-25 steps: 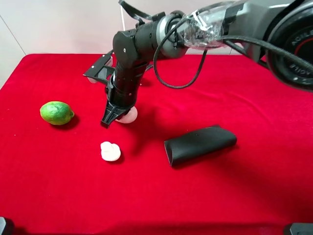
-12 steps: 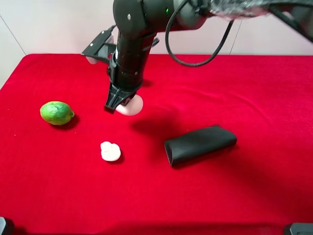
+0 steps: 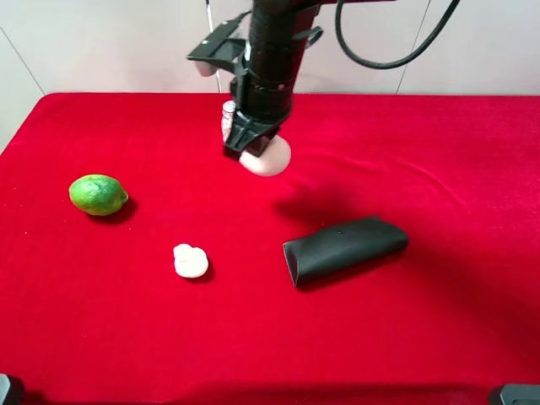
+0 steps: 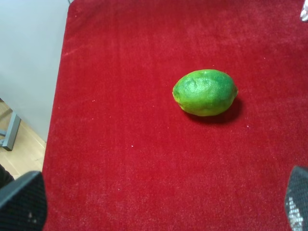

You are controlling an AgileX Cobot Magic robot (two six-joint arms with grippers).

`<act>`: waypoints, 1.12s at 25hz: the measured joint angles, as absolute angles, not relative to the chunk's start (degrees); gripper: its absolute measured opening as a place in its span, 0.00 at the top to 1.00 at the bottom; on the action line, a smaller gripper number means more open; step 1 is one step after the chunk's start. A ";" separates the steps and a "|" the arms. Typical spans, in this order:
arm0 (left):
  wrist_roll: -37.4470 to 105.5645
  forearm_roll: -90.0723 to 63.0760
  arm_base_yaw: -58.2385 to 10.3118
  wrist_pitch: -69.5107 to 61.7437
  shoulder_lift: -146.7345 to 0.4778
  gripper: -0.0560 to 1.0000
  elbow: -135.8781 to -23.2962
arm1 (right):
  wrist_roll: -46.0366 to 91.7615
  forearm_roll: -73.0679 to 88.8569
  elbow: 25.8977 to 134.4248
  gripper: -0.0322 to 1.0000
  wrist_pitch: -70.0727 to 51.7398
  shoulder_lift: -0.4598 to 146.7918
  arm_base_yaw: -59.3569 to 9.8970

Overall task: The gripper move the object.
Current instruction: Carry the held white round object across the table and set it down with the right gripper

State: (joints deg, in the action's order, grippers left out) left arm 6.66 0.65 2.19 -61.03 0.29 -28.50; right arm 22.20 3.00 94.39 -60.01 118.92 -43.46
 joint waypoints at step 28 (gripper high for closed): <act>6.66 0.65 2.19 -61.03 0.29 0.02 -28.50 | 22.07 2.95 94.39 0.97 -63.12 118.92 -18.61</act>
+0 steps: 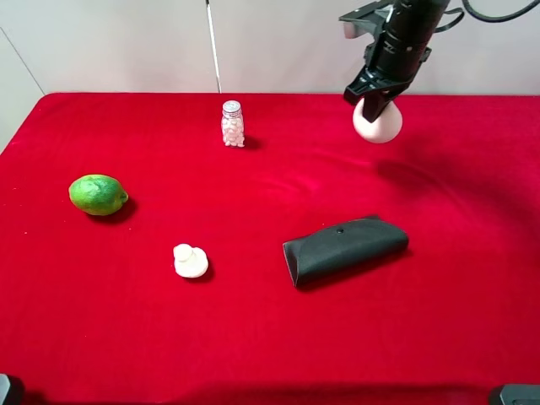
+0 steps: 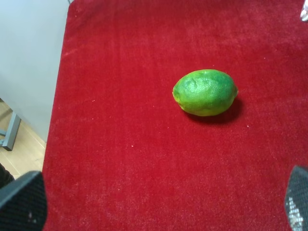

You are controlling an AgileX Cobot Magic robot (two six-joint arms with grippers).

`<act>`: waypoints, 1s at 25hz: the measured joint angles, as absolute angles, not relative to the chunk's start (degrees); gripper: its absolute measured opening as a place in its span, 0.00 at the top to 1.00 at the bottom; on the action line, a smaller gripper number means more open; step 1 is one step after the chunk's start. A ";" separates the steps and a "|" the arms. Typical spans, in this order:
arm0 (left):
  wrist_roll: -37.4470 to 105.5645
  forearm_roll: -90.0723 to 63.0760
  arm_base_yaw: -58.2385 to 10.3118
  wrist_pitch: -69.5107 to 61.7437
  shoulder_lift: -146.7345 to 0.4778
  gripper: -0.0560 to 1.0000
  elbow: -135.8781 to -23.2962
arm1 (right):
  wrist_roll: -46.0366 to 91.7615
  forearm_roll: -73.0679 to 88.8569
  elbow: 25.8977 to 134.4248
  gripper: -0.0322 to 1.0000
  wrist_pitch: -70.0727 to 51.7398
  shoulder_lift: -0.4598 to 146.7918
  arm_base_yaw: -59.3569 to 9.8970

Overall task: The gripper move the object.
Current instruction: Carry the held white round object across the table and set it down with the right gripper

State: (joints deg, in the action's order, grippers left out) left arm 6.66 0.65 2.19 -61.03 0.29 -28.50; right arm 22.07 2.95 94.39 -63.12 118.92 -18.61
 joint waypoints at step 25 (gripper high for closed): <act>6.66 0.65 2.19 -61.03 0.29 0.02 -28.50 | 19.98 4.55 94.39 0.97 -59.03 121.61 -15.48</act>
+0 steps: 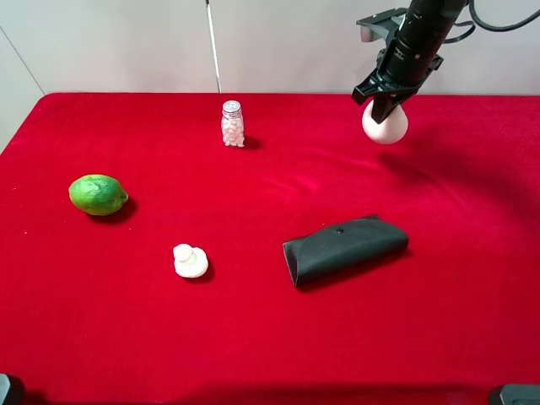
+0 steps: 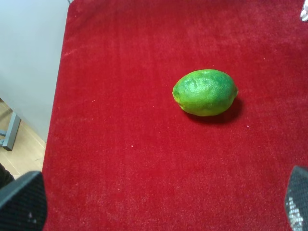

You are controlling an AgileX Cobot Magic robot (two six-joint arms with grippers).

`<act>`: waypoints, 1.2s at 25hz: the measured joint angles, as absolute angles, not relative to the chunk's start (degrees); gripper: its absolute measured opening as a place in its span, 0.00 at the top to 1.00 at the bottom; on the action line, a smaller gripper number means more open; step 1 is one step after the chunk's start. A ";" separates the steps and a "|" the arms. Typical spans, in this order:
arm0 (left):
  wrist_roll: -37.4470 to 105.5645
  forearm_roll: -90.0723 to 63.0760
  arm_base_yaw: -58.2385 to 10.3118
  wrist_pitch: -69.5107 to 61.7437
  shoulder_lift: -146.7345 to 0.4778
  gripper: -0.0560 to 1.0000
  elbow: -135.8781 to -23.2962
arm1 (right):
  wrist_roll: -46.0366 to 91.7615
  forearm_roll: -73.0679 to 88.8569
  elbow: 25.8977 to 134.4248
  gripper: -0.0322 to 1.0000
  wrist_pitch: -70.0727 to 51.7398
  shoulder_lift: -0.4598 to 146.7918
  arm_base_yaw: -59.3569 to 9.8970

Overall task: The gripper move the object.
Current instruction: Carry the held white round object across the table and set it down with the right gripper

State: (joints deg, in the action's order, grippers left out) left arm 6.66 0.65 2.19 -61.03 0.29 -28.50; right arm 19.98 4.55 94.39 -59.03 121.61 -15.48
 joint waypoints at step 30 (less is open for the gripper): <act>6.66 0.65 2.19 -61.03 0.29 0.02 -28.50 | 19.82 6.02 94.39 0.97 -56.59 126.86 -15.48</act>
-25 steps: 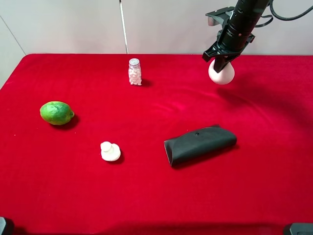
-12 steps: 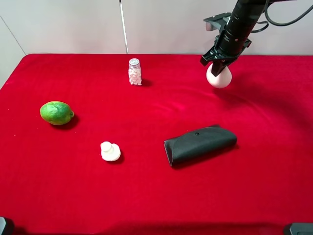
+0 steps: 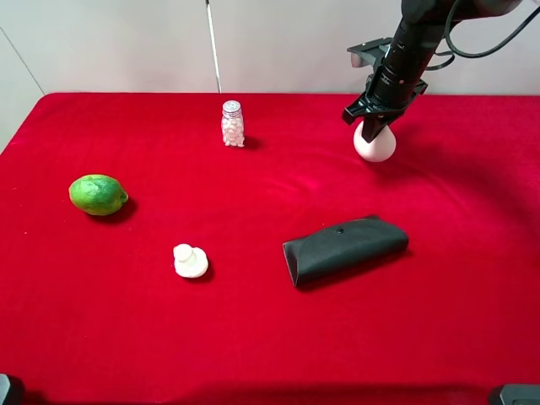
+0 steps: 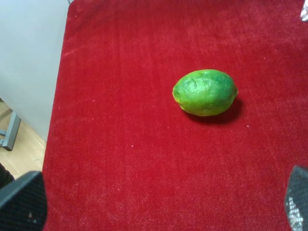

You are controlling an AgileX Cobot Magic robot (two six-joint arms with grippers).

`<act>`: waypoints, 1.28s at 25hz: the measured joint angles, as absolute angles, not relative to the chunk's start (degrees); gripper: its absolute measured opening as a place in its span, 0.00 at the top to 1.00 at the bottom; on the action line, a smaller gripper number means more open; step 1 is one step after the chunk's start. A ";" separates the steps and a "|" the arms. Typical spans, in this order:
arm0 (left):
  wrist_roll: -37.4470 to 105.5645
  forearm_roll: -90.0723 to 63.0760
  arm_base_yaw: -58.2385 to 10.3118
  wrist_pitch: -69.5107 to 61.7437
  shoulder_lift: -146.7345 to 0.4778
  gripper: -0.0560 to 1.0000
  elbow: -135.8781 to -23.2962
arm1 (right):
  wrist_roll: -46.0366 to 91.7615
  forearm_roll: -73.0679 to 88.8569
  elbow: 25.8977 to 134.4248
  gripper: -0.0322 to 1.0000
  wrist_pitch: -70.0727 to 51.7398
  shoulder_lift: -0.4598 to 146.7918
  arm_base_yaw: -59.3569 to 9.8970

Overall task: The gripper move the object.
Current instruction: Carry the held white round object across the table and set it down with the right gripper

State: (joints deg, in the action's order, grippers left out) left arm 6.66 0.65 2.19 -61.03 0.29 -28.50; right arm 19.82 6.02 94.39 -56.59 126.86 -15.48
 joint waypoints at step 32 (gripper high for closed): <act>6.66 0.65 2.19 -61.03 0.29 0.02 -28.50 | 19.05 7.54 94.39 0.85 -56.74 127.39 -15.48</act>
State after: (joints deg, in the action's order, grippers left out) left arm 6.66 0.65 2.19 -61.03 0.29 -28.50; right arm 19.05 7.54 94.39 -56.74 127.39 -15.48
